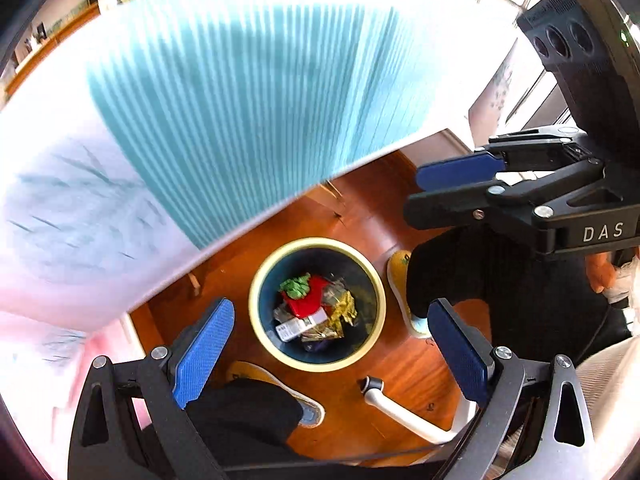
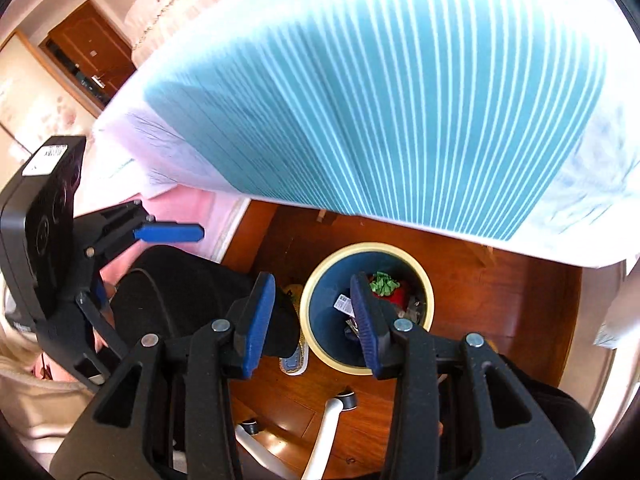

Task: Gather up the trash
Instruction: 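Raise both open tools from the bin back over the table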

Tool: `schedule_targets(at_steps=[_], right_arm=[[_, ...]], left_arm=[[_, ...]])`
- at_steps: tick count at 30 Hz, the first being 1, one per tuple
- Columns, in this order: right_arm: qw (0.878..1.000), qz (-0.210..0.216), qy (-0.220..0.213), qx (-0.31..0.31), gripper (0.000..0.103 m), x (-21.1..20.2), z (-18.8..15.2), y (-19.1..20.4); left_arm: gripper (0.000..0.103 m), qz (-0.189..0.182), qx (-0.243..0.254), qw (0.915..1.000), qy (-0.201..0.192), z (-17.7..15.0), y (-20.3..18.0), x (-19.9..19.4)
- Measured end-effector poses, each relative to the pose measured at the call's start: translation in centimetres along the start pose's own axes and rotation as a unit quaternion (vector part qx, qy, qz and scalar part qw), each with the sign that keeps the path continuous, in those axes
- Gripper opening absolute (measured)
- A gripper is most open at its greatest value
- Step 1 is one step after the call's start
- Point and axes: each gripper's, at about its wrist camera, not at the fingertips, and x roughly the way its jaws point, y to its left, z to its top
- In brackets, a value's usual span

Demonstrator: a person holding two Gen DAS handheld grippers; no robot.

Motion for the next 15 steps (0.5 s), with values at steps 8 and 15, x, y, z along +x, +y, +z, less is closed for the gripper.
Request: schedule_targets(at_steps=[8,15], right_arm=[[0.999,0.007,-0.025,-0.032,0.036,-5.7,3.0,1.9],[0.997,0.007,-0.046,-0.06,0.036,-9.7,6.6,2.8]], left_arm=[[0.099,0.011,0.003,0.9992,-0.039,2.5,-0.2,-7.3],[0.099,0.033,0.012,0.9962,-0.079,6.3,0.9,-12.8]])
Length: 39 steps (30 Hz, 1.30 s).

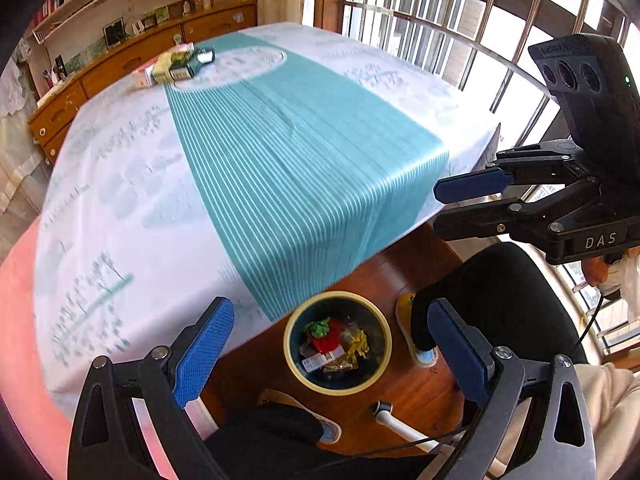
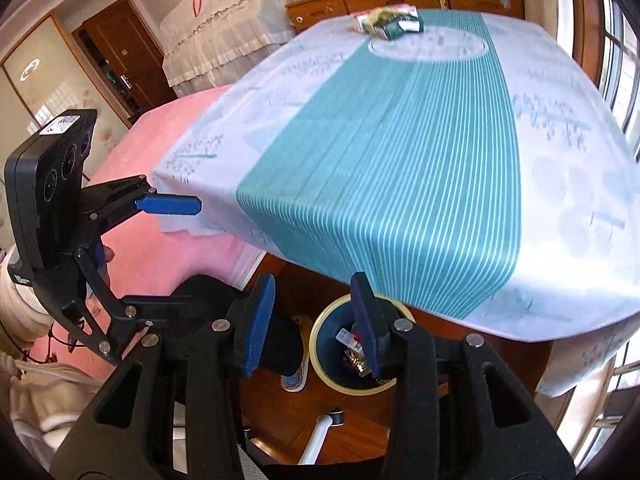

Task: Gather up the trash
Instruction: 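Raise both open tools from the bin back over the table, then grasp the strawberry milk carton with the left tool while the right grasps the chocolate box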

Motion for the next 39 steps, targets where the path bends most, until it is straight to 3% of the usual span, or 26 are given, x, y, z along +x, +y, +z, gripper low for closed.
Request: schedule_targets(at_steps=[6,14,19,26,30,33,39], right_arm=[[1.0,-0.012,-0.014,-0.022,0.036,-1.8,5.4,-0.3],[0.999,-0.025,-0.033,0.013,0.036,0.2,15.0,-3.7],[0.998,-0.044,-0.041,0.014,0.041,4.1,21.9,-6.2],[0.998,-0.06,-0.031,-0.008,0.062,10.7,31.7,-9.1],[0.995,-0.077,-0.02,-0.059,0.076,15.0,36.0,-9.8],[0.992,-0.094,-0.015,-0.088,0.078,17.9,38.3,-10.5],[0.993,-0.079,0.001,-0.089,0.079,22.6,41.9,-13.1]], left_arm=[[0.099,0.027,0.015,0.9993,-0.021,5.3,2.5,-2.9],[0.099,0.07,0.021,0.9964,-0.043,13.2,8.2,-3.8],[0.099,0.095,0.009,0.9944,-0.044,17.7,13.6,-1.8],[0.099,0.106,-0.04,0.9931,-0.033,23.6,22.1,2.1],[0.099,0.101,-0.065,0.9924,-0.028,26.3,26.2,4.1],[0.099,0.096,-0.081,0.9918,-0.023,27.4,28.5,5.5],[0.099,0.103,-0.089,0.9906,-0.013,29.9,32.4,8.2]])
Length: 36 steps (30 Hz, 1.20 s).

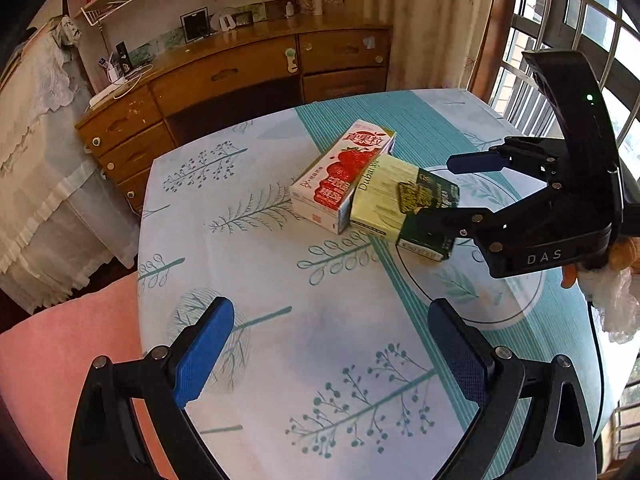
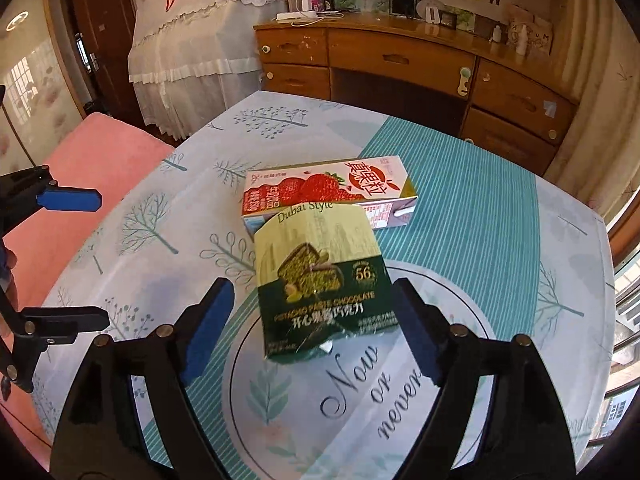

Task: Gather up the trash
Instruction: 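Grasp the strawberry milk carton with the left tool while the right grasps the chocolate box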

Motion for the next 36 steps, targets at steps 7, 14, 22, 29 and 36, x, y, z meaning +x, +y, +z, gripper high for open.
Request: schedule_targets(at_steps=[7,14,22,29,36], right_arm=[[0.998,0.023,0.052,-0.024,0.085,4.9,1.1,-1.1],[0.997,-0.015,0.051,-0.063,0.083,6.1,0.1,-0.1],[0.999,-0.044,0.025,0.01,0.081,3.2,-2.3,-4.9],[0.994,-0.038,-0.013,0.102,0.081,0.2,-4.3,-10.7],[0.991,-0.041,-0.022,0.127,0.081,-1.2,-6.3,-12.6]], left_arm=[[0.099,0.003,0.005,1.0,-0.002,2.7,1.2,2.3],[0.099,0.007,0.013,0.9999,-0.005,5.2,1.2,4.3],[0.099,0.002,0.049,0.9988,-0.005,9.0,-0.5,7.8],[0.099,-0.003,0.084,0.9964,0.011,12.6,-2.5,13.0],[0.066,-0.022,0.054,0.9979,0.03,13.9,-3.0,16.3]])
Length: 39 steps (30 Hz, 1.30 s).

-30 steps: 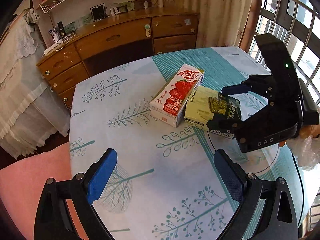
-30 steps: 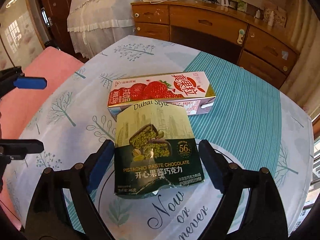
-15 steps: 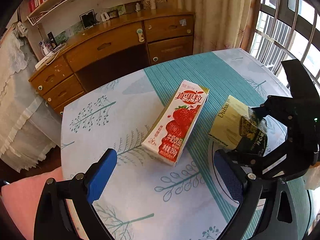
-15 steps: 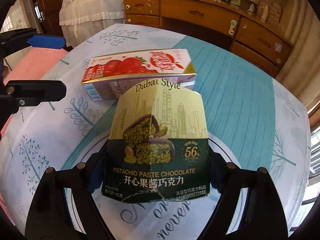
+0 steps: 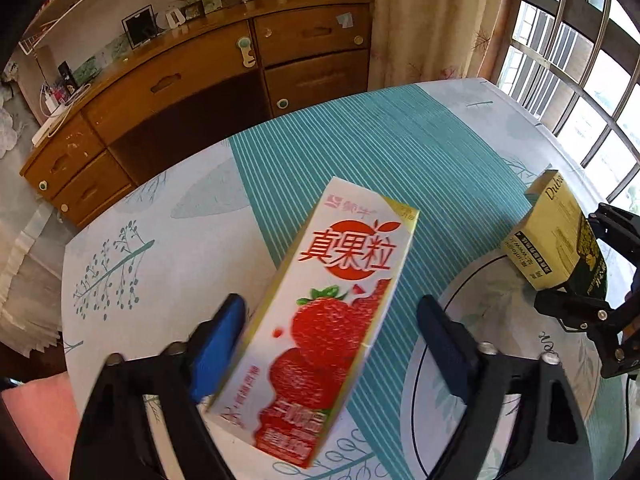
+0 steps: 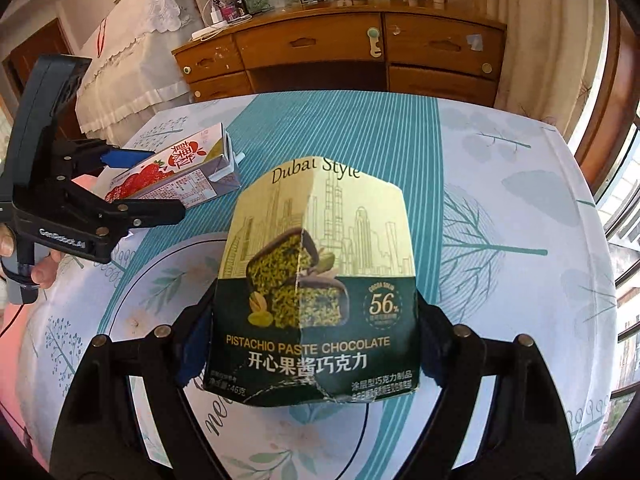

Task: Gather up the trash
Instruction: 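Grasp the strawberry milk carton with the left tool while the right grasps the chocolate box, then carry the milk carton and chocolate box down over the blue bin with both tools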

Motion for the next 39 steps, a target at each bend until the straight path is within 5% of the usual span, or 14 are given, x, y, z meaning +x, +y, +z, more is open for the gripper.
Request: schedule_targets(at_steps=[3,7,15,29,34,39], right_arm=[[1.0,0.003,0.0,0.0,0.08,-0.6,-0.6,0.2],[1.0,0.01,-0.002,-0.001,0.08,-2.4,-1.8,1.5],[0.999,0.039,-0.017,-0.014,0.08,-11.9,-7.1,6.5],[0.993,0.095,-0.051,-0.057,0.08,-31.5,-24.3,17.5],[0.99,0.099,-0.05,-0.082,0.08,-34.6,-32.7,21.2],[0.991,0.085,-0.03,-0.101,0.08,-33.7,-40.5,23.2]], left_arm=[[0.053,-0.002,-0.006,1.0,0.0,-0.4,-0.6,0.0],[0.052,0.036,-0.008,0.9993,-0.005,-2.0,-2.0,-1.5],[0.052,0.041,-0.018,0.9989,-0.013,-8.8,-5.7,-11.7],[0.052,0.011,0.003,0.9992,-0.04,-30.4,-19.3,-31.1],[0.052,-0.022,0.004,0.9986,-0.048,-39.2,-24.0,-33.1],[0.052,-0.046,-0.005,0.9977,-0.05,-47.1,-27.0,-31.2]])
